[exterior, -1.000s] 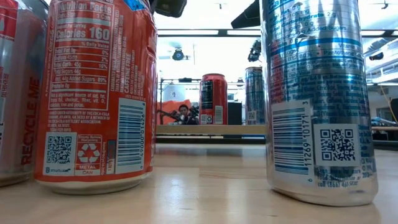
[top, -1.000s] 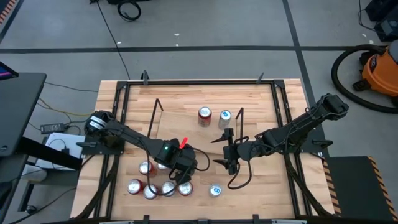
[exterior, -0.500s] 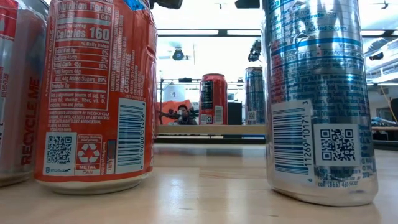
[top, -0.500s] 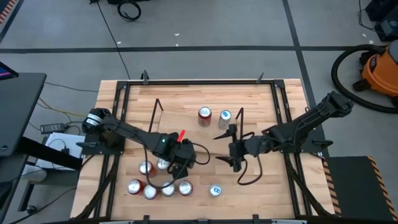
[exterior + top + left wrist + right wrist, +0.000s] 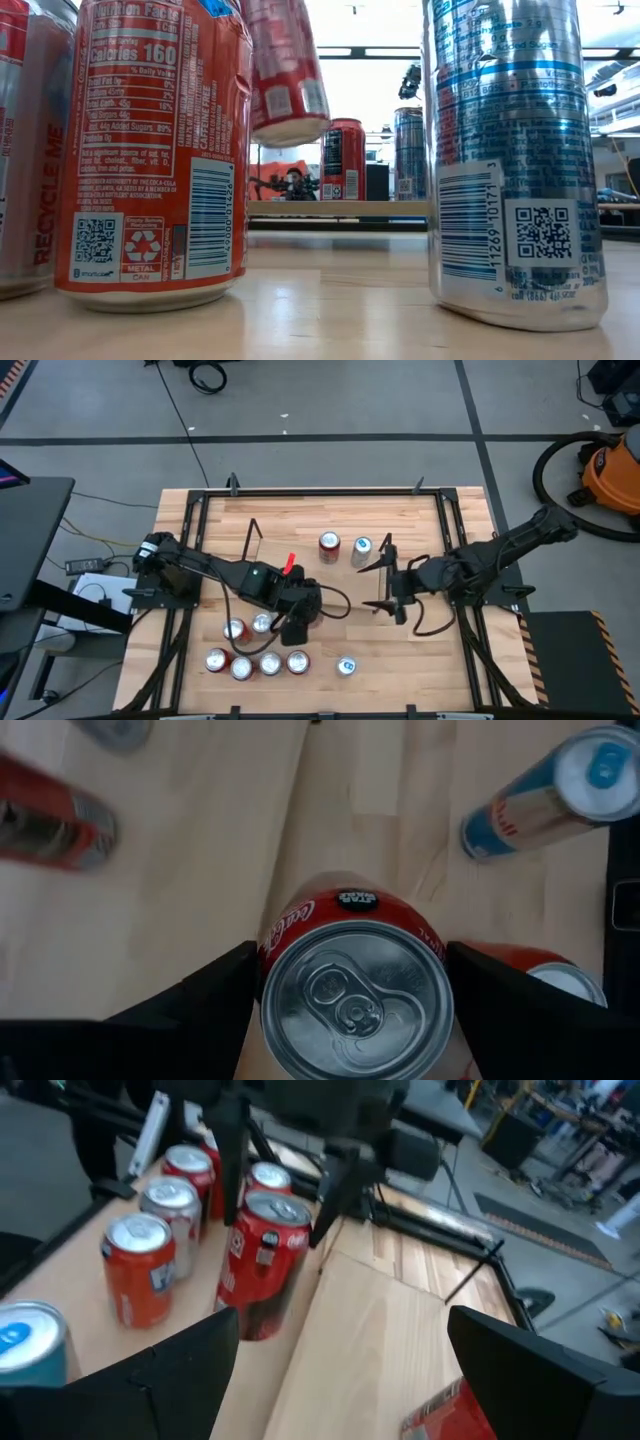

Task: Place canned beverage on shelf
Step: Put the top red-white soda can on the shelf aligned with the red-black soda can

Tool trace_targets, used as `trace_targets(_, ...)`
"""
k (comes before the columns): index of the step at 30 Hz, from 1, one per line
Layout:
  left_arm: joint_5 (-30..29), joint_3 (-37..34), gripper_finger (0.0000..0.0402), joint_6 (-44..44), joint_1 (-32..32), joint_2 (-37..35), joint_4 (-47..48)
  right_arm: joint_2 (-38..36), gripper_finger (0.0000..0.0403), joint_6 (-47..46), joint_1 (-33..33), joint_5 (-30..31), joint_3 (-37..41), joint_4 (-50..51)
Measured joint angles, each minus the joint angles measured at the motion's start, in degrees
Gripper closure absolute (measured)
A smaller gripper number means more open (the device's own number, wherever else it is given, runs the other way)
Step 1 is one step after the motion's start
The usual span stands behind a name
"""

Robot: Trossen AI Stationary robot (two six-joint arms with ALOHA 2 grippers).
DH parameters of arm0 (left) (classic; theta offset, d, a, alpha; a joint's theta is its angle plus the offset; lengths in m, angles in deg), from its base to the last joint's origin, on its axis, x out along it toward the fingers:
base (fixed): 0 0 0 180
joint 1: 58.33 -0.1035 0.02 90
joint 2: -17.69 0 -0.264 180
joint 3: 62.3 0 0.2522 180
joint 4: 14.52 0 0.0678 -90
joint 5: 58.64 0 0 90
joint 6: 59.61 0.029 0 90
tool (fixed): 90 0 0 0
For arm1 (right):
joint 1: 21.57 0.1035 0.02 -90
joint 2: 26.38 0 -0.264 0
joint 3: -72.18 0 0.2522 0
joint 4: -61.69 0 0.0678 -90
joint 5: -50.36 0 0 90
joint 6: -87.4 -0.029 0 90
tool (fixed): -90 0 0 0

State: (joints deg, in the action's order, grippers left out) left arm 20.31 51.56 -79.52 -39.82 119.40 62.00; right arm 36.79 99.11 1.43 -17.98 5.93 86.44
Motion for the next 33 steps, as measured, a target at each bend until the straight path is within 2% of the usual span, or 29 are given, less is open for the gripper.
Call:
trace_targets(9,-4.5,0.0,0.0102,17.5,-2.5,0.0,2.9,-5.1,0.0034,-0.8,-1.9,-1.6,3.5,-1.7)
trace_targets(18,-2.6,-0.1,0.0102,28.4,-8.7,0.0,-2.4,-5.9,0.0034,1.2,-3.6,-1.0,4.4,-3.5)
trace_targets(26,-1.7,-0.1,0.0102,45.6,-9.3,0.4,-8.4,-11.9,0.0034,3.5,-3.7,-0.2,4.4,-4.5)
trace_targets(33,-2.4,-0.3,0.0102,52.5,-10.8,2.7,-10.0,-16.0,0.0034,3.4,-3.7,0.9,7.9,-7.7)
